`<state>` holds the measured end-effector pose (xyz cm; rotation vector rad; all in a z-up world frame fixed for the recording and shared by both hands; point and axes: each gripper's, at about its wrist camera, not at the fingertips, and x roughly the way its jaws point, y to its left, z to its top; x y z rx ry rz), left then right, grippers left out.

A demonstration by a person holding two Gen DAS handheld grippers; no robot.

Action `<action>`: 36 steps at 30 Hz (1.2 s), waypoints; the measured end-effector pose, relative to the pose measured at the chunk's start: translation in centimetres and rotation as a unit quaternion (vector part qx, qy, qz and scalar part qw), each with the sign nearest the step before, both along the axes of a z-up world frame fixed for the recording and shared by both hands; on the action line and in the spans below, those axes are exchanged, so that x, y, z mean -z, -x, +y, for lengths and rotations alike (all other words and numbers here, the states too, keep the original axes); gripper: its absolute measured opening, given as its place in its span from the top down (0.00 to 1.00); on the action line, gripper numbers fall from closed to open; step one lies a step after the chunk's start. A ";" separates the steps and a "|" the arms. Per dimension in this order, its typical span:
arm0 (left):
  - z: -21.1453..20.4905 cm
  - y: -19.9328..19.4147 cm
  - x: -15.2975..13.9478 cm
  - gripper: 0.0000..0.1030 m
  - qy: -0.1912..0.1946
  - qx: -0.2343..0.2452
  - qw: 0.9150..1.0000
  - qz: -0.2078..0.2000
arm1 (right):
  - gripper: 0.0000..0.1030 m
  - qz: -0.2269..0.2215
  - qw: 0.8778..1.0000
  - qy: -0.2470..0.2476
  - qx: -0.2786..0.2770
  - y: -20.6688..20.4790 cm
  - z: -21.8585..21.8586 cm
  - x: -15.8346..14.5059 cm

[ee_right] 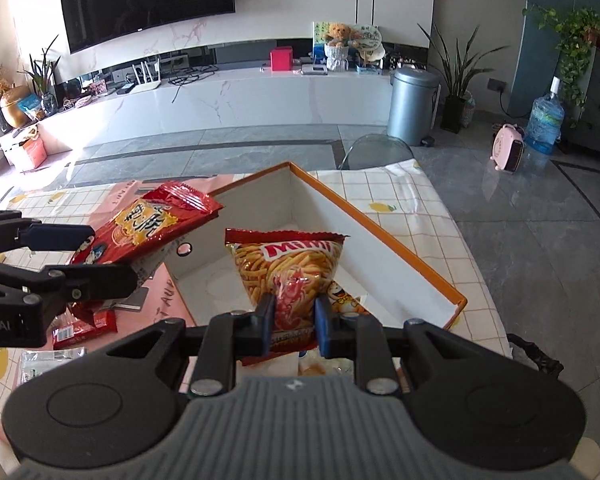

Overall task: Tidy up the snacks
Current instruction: 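Carry both bags into the orange box and open both tools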

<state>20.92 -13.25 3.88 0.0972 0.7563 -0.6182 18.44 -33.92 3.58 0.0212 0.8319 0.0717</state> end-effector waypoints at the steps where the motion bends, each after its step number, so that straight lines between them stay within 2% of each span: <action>1: -0.6 -0.7 0.4 0.25 -0.009 0.007 1.000 0.004 | 0.83 0.010 1.000 0.000 0.000 -0.6 -0.2 0.5; 8: -4.2 -3.9 3.9 0.25 -0.095 0.037 0.995 0.017 | 0.83 0.068 0.997 -0.003 -0.019 -4.7 -1.0 4.0; 14: -6.0 -7.1 6.4 0.25 -0.137 0.043 0.988 0.052 | 0.83 0.089 0.993 0.043 -0.063 -8.3 0.1 6.0; 20: -7.3 -9.1 8.5 0.25 -0.181 0.042 0.979 0.084 | 0.83 0.129 0.984 0.076 -0.097 -10.9 0.6 8.1; 24: -8.1 -9.8 10.3 0.25 -0.220 0.043 0.970 0.099 | 0.83 0.161 0.980 0.060 -0.103 -12.0 0.1 9.7; 29: -8.7 -10.1 11.5 0.25 -0.245 0.045 0.962 0.113 | 0.83 0.179 0.977 0.050 -0.100 -12.4 -0.2 11.1; 36: -9.1 -9.6 12.0 0.19 -0.264 0.044 0.958 0.099 | 0.81 0.181 0.977 0.049 -0.104 -12.5 0.2 11.4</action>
